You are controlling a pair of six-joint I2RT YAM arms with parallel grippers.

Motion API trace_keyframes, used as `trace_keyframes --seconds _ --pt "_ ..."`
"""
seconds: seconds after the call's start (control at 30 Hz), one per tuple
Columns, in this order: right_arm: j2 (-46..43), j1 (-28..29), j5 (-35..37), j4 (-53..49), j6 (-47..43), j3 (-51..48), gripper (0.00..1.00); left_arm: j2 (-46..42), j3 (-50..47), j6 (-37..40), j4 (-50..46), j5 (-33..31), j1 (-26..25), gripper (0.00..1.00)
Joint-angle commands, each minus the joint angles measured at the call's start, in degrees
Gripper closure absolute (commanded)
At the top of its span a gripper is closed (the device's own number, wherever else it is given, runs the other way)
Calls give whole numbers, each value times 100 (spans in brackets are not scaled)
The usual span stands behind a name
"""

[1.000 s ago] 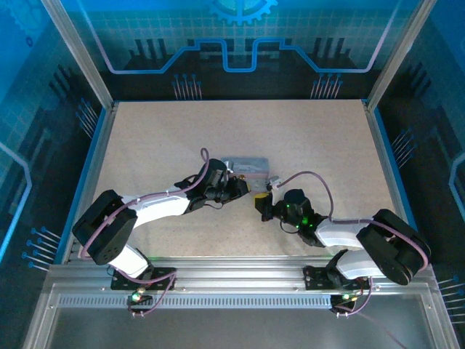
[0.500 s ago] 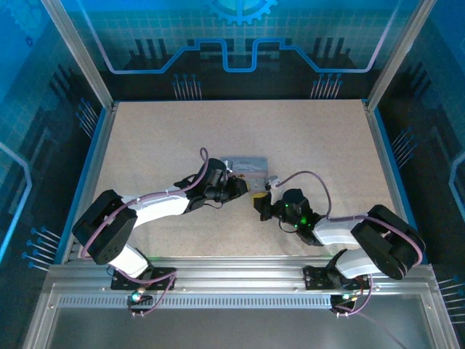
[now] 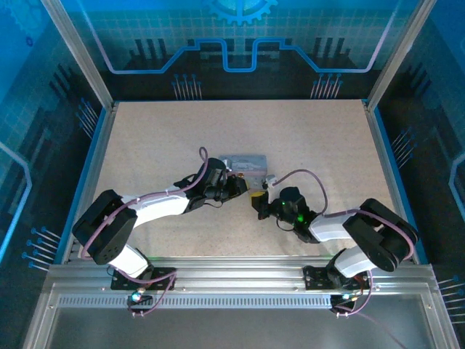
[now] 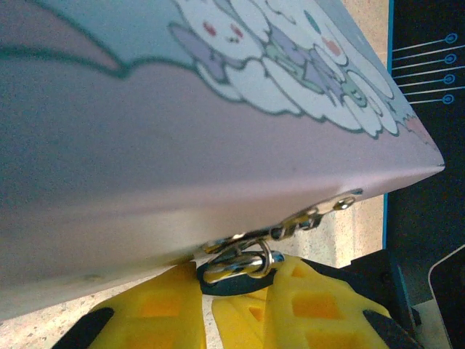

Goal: Unlock the padlock with the key

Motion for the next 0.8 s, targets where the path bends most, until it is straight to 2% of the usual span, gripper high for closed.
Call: trace_keyframes --seconds 0.0,0.5,0.77 --pt "96 -108 -176 666 -64 286 100 -80 30 -17 294 337 -81 84" --pt "154 -654 -1308 750 123 412 100 -111 8 152 152 311 -74 84" --pt "169 -761 -1347 673 37 475 100 -120 12 202 66 325 -76 84"
